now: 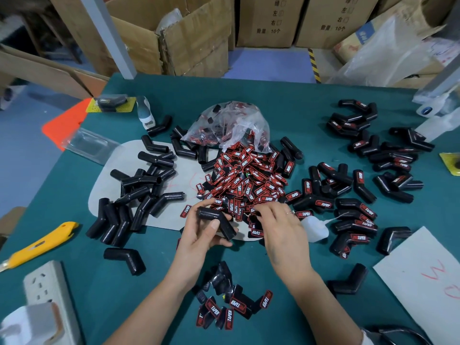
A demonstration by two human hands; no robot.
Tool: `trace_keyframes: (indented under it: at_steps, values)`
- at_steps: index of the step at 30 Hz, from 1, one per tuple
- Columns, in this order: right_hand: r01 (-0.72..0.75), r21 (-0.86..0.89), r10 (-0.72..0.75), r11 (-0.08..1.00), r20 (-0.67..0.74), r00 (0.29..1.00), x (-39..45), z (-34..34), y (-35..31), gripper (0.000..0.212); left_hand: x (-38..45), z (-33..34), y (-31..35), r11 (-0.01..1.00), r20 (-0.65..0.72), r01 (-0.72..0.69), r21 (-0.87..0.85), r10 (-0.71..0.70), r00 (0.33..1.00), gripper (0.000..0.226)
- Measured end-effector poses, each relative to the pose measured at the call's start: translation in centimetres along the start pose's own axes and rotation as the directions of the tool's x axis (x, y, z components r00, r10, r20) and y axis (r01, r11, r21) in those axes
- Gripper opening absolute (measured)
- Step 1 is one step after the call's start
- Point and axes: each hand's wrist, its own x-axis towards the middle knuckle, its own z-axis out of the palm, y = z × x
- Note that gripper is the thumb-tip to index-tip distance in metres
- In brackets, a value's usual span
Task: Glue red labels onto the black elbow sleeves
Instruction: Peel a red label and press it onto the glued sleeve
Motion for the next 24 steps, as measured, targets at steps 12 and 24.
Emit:
trace_keyframes:
  at_steps: [12,24]
  values:
    - [0.007,-0.049,-0.009,0.999,-0.039,0.999,1.4,0.5,-0.4,0.042,-0.3,0.2,0.3,1.000,0.038,0.017,0.011,-0.018,0.999,0.042]
    - [-0.139,0.539,0.164,0.831,0.002,0.986,-0.3,0.6,0.4,0.034,-0.5,0.7,0.2,0.999,0.049,0.032,0.005,-0.032,0.998,0.038]
